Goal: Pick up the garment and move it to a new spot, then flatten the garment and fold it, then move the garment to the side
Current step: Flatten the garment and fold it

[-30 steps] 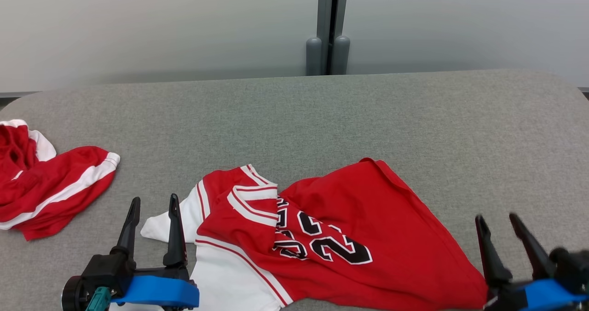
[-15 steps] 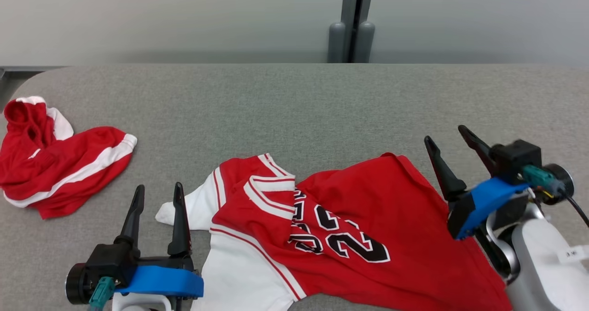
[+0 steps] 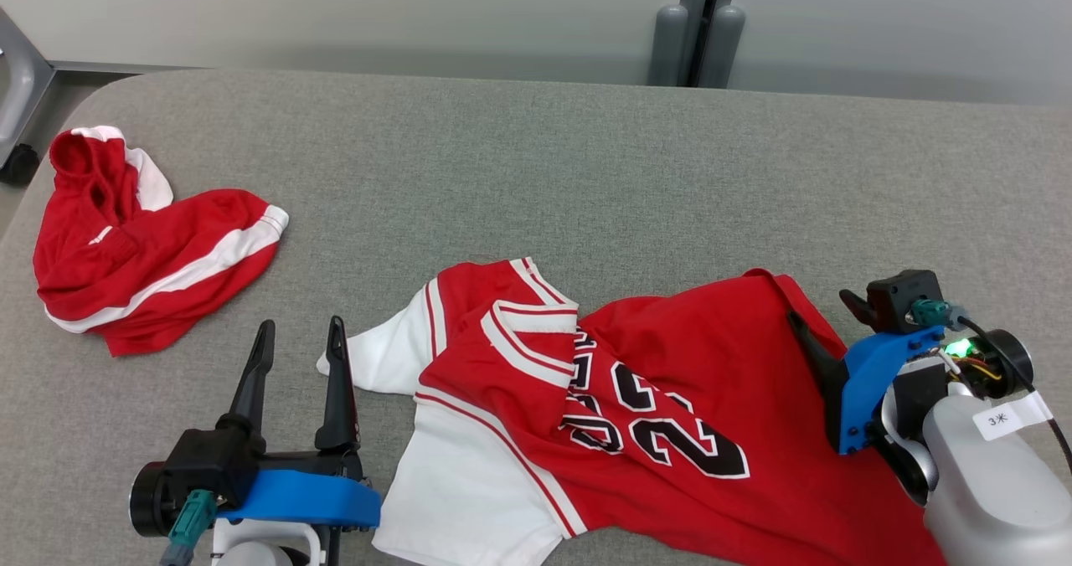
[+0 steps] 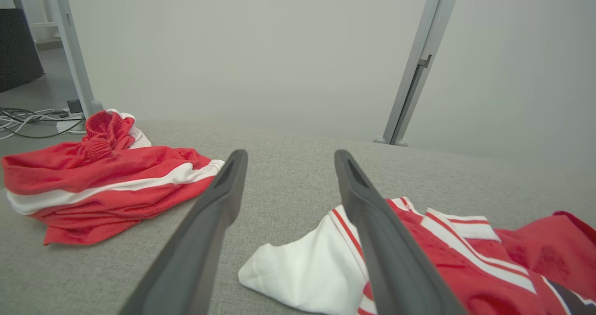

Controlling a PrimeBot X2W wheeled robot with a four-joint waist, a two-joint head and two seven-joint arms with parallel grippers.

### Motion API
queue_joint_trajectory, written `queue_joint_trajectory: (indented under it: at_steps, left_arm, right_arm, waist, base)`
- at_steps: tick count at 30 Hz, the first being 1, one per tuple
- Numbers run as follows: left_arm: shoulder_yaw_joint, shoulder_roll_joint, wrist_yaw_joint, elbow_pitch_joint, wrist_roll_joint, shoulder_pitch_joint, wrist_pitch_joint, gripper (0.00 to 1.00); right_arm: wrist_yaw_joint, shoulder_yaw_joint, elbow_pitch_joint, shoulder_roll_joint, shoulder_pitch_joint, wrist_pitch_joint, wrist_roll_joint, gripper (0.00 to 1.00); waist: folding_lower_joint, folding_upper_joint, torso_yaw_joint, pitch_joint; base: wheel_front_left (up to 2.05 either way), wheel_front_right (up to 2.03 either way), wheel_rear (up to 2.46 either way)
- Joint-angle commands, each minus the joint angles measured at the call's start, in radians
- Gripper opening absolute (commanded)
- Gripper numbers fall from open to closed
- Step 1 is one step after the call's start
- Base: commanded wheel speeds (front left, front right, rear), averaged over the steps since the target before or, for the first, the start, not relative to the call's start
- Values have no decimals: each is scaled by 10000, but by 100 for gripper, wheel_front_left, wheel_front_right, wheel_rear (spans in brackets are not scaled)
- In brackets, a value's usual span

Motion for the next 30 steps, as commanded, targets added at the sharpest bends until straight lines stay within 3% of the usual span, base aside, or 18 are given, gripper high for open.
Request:
queue_joint_trajectory:
  at_steps: [1,9,11,12,13,19,26,27,28,29,30]
  left_arm:
    - [-52,-8,49,-41,-28,-101,-26,100]
    - [-177,-6,89,37,-84,-300,-25,100]
    - [-222,-6,99,49,-102,-302,-25,100]
    - [-233,-6,109,45,-117,-300,-25,100]
    - [-237,-6,123,40,-127,-303,-25,100]
    - [-230,-6,113,72,-82,-290,-25,100]
    - [-276,-6,74,111,-80,-275,-25,100]
    - [-256,-8,72,115,-77,-252,-25,100]
    - [-256,-8,72,115,-77,-252,-25,100]
    - [-237,-6,67,118,-67,-212,-25,100]
    - [-203,-6,67,127,-53,-164,-25,100]
  right_arm:
    - [2,118,265,15,-203,-76,115,100]
    - [2,846,1749,165,-727,-29,356,100]
    - [2,842,2116,220,-872,-41,481,43]
    - [2,836,2284,247,-945,-51,552,3]
    - [2,798,2453,256,-1046,-65,621,0]
    - [0,-120,3303,29,-2143,-928,950,0]
    - [0,-1299,4660,145,-2815,-2379,553,0]
    - [2,-1317,4795,327,-2787,-2489,510,29]
    - [2,-1317,4795,327,-2787,-2489,510,29]
    - [2,-1338,4919,451,-2742,-2542,500,100]
    - [2,-1358,4983,518,-2689,-2610,526,100]
  waist:
    - [-1,-1,24,37]
    - [-1,-1,91,136]
    - [-1,-1,121,138]
    - [-1,-1,125,142]
    - [-1,-1,125,148]
    - [-1,-1,132,167]
    - [-1,-1,144,113]
    - [-1,-1,118,88]
    - [-1,-1,118,88]
    - [-1,-1,85,61]
    - [-1,-1,39,17]
  base:
    - [0,0,0]
    - [0,0,0]
    - [0,0,0]
    - [0,0,0]
    - [0,0,0]
    - [0,0,0]
    - [0,0,0]
    - [0,0,0]
    - [0,0,0]
    - [0,0,0]
    - [0,0,0]
